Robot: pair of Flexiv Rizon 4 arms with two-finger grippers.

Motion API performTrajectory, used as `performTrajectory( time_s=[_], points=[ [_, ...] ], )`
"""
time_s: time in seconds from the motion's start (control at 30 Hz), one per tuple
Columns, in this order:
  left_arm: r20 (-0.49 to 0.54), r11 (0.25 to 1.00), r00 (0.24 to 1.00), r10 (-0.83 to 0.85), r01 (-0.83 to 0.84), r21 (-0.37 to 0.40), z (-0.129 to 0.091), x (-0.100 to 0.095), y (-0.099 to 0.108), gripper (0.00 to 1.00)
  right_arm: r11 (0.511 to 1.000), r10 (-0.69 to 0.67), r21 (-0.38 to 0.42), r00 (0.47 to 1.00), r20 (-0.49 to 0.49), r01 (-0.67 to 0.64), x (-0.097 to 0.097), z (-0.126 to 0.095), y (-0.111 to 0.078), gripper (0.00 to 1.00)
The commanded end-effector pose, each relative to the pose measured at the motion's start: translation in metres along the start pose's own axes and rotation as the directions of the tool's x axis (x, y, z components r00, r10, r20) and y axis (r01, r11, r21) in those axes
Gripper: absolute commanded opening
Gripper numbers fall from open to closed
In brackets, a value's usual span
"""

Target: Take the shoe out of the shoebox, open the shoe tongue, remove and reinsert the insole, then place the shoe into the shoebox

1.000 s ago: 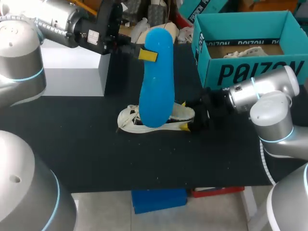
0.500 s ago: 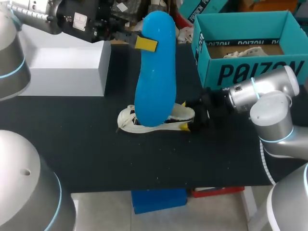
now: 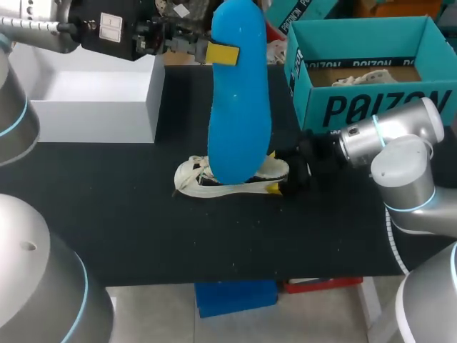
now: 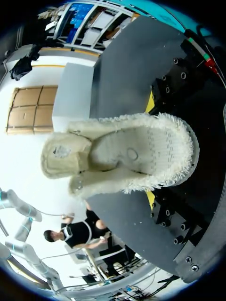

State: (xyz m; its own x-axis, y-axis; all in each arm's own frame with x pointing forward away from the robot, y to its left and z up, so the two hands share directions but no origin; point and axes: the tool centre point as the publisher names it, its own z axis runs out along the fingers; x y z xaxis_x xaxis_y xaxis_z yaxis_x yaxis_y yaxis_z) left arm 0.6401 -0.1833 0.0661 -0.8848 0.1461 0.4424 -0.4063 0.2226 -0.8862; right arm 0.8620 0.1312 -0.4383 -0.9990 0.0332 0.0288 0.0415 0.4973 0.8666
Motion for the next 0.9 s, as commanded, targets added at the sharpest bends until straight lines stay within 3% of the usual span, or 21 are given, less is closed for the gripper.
performTrajectory(
  time_s=[0.03, 0.07, 0.1, 0.57, 0.73, 0.9],
  points=[
    [0.147, 1.000, 0.989, -0.002, 0.000, 0.012, 0.000, 0.005, 0.005, 0.00, 1.000, 0.001, 0.001, 1.000, 0.001, -0.001, 0.000, 0.001, -0.004, 0.00],
    [0.147, 1.000, 0.989, -0.002, 0.000, 0.012, 0.000, 0.005, 0.005, 0.00, 1.000, 0.001, 0.001, 1.000, 0.001, -0.001, 0.000, 0.001, -0.004, 0.29],
    [0.147, 1.000, 0.989, -0.002, 0.000, 0.012, 0.000, 0.005, 0.005, 0.00, 1.000, 0.004, 0.022, 1.000, 0.003, -0.004, -0.001, 0.000, -0.003, 1.00],
    [0.147, 1.000, 0.989, -0.002, 0.000, 0.012, 0.000, 0.005, 0.005, 0.00, 0.945, -0.011, 0.327, 0.998, 0.054, -0.007, -0.006, -0.031, 0.007, 1.00],
    [0.147, 1.000, 0.989, -0.002, 0.000, 0.012, 0.000, 0.005, 0.005, 0.00, 0.891, -0.027, 0.454, 0.998, 0.053, 0.000, -0.005, -0.043, 0.012, 1.00],
    [0.147, 1.000, 0.989, -0.002, 0.000, 0.012, 0.000, 0.005, 0.005, 0.00, 0.800, -0.061, 0.600, 0.996, 0.062, 0.012, -0.005, -0.051, 0.024, 1.00]
  ],
)
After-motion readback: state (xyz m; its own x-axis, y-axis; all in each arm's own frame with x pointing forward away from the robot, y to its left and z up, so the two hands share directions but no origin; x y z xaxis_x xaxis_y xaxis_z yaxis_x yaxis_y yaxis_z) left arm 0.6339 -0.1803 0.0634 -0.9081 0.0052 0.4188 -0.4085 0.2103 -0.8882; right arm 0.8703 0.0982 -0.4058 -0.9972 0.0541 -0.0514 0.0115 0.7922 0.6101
